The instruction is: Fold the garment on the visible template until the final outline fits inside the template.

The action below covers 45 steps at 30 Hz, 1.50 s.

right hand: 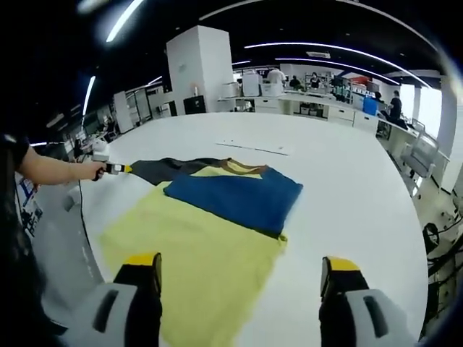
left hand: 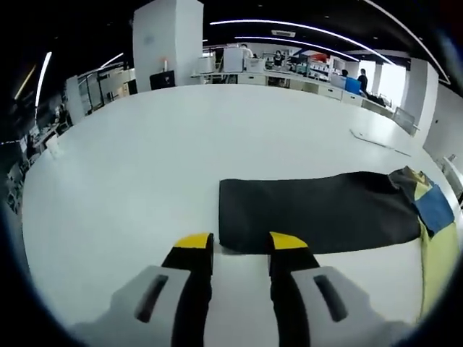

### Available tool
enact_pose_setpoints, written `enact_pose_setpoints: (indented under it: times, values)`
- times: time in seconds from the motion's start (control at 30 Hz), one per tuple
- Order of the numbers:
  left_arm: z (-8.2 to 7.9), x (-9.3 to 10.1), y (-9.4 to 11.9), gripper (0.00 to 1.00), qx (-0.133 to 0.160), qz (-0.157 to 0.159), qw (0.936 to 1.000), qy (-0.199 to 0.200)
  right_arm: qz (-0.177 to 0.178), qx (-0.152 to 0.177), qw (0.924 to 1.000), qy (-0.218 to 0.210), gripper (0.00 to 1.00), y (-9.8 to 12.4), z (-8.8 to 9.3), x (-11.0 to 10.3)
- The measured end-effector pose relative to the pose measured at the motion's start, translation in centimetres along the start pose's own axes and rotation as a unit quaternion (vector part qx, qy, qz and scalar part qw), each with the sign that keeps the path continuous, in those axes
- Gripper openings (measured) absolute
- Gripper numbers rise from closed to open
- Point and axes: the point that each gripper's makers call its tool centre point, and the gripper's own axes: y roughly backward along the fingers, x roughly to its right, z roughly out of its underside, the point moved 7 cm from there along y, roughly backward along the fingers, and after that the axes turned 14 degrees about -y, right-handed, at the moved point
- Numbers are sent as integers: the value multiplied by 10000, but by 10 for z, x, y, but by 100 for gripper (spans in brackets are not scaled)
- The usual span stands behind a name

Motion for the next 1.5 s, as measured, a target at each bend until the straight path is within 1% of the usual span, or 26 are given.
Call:
enact_pose_setpoints:
  times: [0.03, 0.07, 0.13, 0.17, 0.2, 0.3, 0.37, 0.4, 0.5, 0.57, 0.63, 0.73, 0.77, 0.83, 0.87, 0.97, 1.03, 1.23, 1.37, 1.5]
  values:
    - [-3, -2, 0, 25, 173, -96, 9998, 102, 11, -16, 10000, 8, 91, 0, 1, 0]
    - [-1, -2, 2, 22, 68, -76, 9999, 104, 19, -20, 10000, 16, 91, 0, 1, -1]
    - [-2, -5, 1, 17, 34, -168, 9998, 127, 38, -46, 10000, 23, 90, 0, 2, -2]
    - [-1, -7, 1, 15, 35, -251, 9991, 329, 50, -59, 10000, 40, 90, 0, 2, -3]
    - [-1, -9, 1, 12, 2, -304, 9987, 401, 54, -67, 9999, 62, 90, 0, 2, -4]
    - [-2, -7, 1, 9, 4, -202, 9994, 269, 58, -72, 9999, 85, 90, 0, 1, -6]
    - [-2, -6, 1, 7, -15, -189, 9995, 265, 46, -45, 9999, 81, 89, 0, 0, -6]
    - [-3, -5, 1, 5, -11, -116, 9995, 287, 44, -23, 10000, 69, 89, -1, 0, -6]
    - [-5, -2, 3, 2, -52, -117, 9996, 264, 27, -39, 10000, 45, 89, -3, 0, -7]
    - [-7, 0, 5, 1, -40, -95, 9999, 15, 17, -58, 10000, 80, 90, -3, 1, -8]
    - [-7, 0, 8, 1, -35, -134, 9999, -69, 10, -80, 9999, 88, 90, -4, 1, -8]
    - [-5, -4, 12, 1, -81, -166, 9998, 21, 10, -91, 9999, 75, 90, -4, 1, -9]
    - [-4, -6, 15, 1, -94, -220, 9997, 71, 8, -93, 9999, 83, 90, -5, 1, -9]
    - [-5, -6, 20, 1, -48, -226, 9997, 50, 10, -170, 9997, 167, 90, -4, 2, -11]
    - [-5, -6, 22, 1, -23, -213, 9998, -25, 18, -154, 9996, 214, 91, -4, 1, -10]
    - [-2, -7, 24, 1, -83, -238, 9996, -109, -14, -159, 9997, 210, 92, -4, 1, -8]
    - [2, -7, 25, 1, -150, -227, 9996, -24, -31, -145, 9997, 211, 93, -4, 0, -6]
    - [8, -8, 29, 1, -224, -286, 9993, 35, -75, -220, 9994, 266, 95, -3, 2, -5]
    - [8, -7, 33, 1, -230, -312, 9992, 122, -68, -259, 9992, 289, 95, -2, 4, -5]
    - [3, -4, 39, 1, -193, -363, 9992, 7, -88, -237, 9993, 272, 95, -2, 5, -7]
